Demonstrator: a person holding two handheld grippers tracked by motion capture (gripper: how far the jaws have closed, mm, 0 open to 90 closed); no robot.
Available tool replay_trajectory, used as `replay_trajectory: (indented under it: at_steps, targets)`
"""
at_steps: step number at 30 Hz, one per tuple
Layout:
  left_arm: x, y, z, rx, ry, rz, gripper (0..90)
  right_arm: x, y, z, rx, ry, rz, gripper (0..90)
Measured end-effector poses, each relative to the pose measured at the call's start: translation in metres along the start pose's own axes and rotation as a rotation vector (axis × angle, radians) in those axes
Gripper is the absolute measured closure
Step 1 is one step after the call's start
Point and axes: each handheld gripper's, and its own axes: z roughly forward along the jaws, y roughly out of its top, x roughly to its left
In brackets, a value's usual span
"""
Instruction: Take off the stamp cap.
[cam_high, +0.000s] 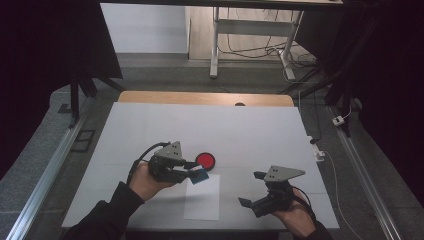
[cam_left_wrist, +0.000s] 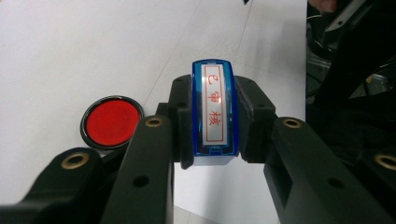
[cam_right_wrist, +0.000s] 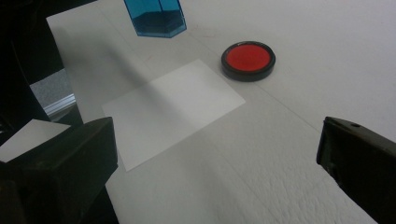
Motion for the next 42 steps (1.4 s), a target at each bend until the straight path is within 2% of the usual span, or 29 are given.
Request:
replay_trajectory:
  at_steps: [9, 20, 22, 29, 37, 42]
  targets:
    - [-0.002, -0.001, -0.002, -0.005, -0.011, 0.011, 70.3, 0.0, 0.009, 0.019, 0.021, 0.048, -0.011, 0.0]
    - [-0.007, -0.005, -0.004, -0.032, -0.017, -0.002, 70.3, 0.007, 0.018, 0.04, 0.046, 0.06, -0.083, 0.0]
    - [-0.01, -0.007, -0.004, -0.041, -0.024, -0.011, 70.4, 0.008, 0.02, 0.044, 0.047, 0.067, -0.088, 0.0]
    - [-0.011, -0.01, -0.005, -0.041, -0.022, -0.009, 70.4, 0.008, 0.025, 0.054, 0.063, 0.096, -0.09, 0.0]
    - [-0.008, -0.009, -0.006, -0.051, -0.028, 0.001, 70.4, 0.011, 0.033, 0.065, 0.064, 0.147, -0.104, 0.0]
    - [-0.008, -0.007, -0.007, -0.057, -0.035, 0.015, 70.4, 0.011, 0.038, 0.077, 0.064, 0.194, -0.11, 0.0]
